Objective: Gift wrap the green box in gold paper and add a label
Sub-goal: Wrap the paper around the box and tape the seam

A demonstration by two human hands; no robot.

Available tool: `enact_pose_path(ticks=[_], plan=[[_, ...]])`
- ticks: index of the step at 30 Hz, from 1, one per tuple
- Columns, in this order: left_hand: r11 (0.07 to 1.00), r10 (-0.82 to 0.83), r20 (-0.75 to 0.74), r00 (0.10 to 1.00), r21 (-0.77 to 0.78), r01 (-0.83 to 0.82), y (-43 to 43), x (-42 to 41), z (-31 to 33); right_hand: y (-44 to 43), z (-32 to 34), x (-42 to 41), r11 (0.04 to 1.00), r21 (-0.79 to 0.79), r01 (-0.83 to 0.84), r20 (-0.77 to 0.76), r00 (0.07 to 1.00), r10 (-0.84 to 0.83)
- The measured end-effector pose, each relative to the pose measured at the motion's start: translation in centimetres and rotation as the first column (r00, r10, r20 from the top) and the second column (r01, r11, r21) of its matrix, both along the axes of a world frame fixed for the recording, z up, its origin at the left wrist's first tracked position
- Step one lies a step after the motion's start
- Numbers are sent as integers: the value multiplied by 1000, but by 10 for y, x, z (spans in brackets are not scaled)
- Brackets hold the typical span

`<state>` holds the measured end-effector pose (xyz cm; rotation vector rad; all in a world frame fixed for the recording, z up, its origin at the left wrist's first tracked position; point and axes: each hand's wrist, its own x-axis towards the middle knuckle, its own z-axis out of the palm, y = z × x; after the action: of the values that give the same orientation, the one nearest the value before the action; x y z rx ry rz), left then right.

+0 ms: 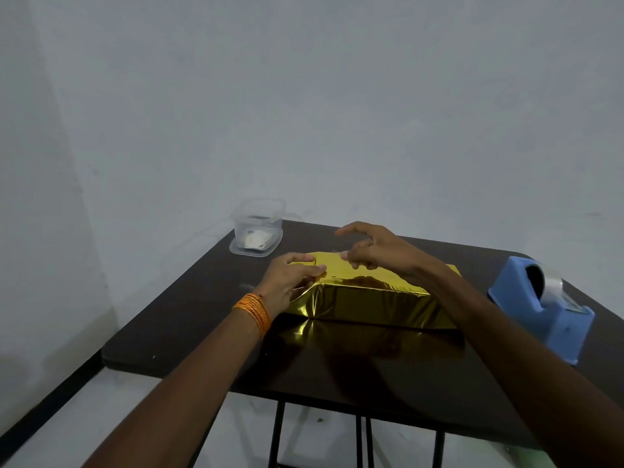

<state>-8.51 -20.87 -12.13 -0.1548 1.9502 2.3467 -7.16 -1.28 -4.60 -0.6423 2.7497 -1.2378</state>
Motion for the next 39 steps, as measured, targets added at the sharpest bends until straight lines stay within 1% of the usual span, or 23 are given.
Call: enact_pose_path(ticks=[4, 11, 16, 22, 26, 29, 30, 33, 35, 39], plan=[[1000, -7, 7, 1000, 19, 7, -1, 0, -2, -9, 1, -9, 997, 66, -39, 44, 998, 36], [1000, -13, 14, 1000, 19, 13, -1, -4, 1, -13, 1, -27, 982, 176, -65, 114, 992, 46], [1000, -12, 21, 1000, 24, 12, 0, -6, 0, -12, -3, -31, 974, 216, -72, 118, 992, 47], [1000, -11, 27, 1000, 3, 11, 1, -5, 2, -16, 2, -36, 949, 300, -97, 142, 988, 56], [1000, -3, 27, 1000, -5, 3, 2, -6, 3, -18, 3, -42, 929, 365, -56, 156, 988, -2], [1000, 1, 27, 1000, -28, -1, 2, -7, 3, -13, 6, -45, 876, 481, 14, 131, 988, -87], [999, 2, 28, 1000, -38, -1, 2, -6, 4, -8, 7, -44, 871, 491, 24, 144, 984, -108], [997, 7, 34, 999, -76, -4, 3, -9, 5, 7, 5, -41, 920, 390, 30, 204, 972, -118], [994, 9, 36, 999, -110, -5, 5, -10, 5, 14, -1, -39, 938, 341, 54, 196, 972, -127], [982, 16, 5, 1000, -191, -15, 11, -11, 8, 11, -11, -37, 947, 311, 85, 162, 977, -141]])
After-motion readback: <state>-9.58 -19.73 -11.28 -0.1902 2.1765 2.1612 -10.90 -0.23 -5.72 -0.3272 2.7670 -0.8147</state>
